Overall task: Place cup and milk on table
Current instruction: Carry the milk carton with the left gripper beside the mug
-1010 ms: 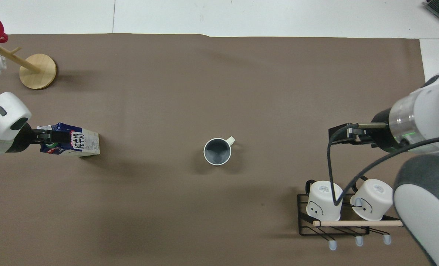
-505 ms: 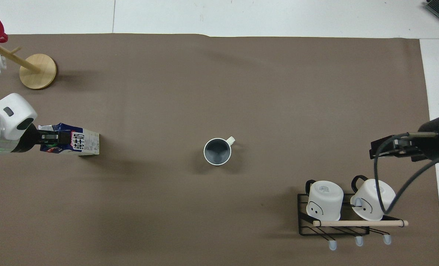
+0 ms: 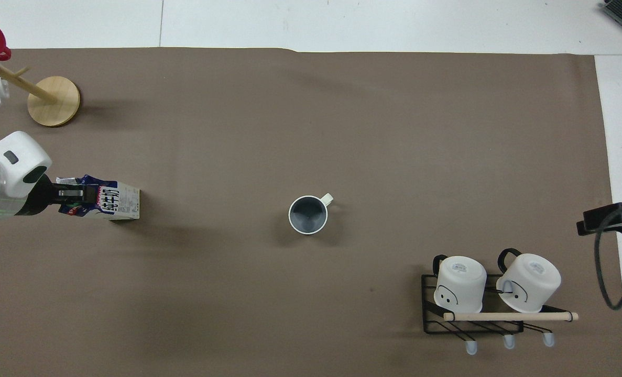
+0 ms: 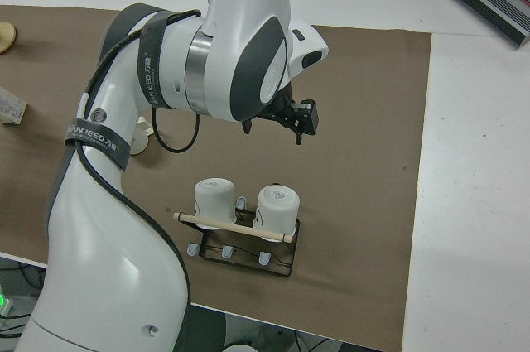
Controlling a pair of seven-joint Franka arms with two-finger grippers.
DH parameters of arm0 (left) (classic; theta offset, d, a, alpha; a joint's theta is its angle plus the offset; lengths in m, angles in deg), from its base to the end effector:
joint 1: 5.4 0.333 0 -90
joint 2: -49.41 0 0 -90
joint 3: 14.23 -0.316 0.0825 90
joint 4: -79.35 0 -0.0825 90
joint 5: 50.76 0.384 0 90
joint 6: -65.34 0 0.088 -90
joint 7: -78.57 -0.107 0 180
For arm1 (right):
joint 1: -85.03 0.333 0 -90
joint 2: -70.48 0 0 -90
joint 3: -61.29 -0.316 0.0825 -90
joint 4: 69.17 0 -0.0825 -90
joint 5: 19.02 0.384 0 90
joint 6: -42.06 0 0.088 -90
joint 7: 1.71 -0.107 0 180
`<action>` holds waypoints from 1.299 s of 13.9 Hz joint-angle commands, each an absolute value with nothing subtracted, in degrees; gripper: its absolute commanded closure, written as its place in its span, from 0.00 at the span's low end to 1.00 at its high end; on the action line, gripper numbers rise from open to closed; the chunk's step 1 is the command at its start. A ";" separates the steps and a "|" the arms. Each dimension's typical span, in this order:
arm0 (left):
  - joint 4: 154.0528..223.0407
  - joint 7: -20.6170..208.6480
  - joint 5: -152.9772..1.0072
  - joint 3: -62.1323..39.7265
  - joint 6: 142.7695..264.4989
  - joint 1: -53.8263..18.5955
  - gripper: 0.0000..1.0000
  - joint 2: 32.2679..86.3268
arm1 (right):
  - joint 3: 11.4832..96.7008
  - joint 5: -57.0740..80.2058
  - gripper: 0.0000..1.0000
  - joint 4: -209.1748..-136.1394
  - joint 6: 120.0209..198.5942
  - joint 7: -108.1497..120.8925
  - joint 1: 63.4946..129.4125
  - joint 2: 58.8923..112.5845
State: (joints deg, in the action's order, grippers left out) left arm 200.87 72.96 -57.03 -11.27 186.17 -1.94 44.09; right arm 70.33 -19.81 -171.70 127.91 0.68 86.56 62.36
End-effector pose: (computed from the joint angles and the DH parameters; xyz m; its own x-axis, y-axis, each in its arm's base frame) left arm 0.5303 -0.0010 0.4604 0.9957 -0.0330 0.0869 -0.0404 -0.9955 0.0851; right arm 0.4927 -0.0715 0.5904 0.9851 -0.0839 -0.1501 -0.0871 -0.9961 -0.0147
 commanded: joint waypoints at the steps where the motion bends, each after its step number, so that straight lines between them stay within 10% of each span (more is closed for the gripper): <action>1: 198.18 76.98 -57.97 -11.33 186.63 -3.72 0.62 45.19 | 69.29 -20.61 0.00 -171.57 130.21 -0.47 85.99 61.87; 18: 196.50 102.04 -58.23 -11.33 187.24 -28.78 0.61 48.00 | 68.67 -20.52 0.00 -155.83 125.82 -1.28 86.70 62.93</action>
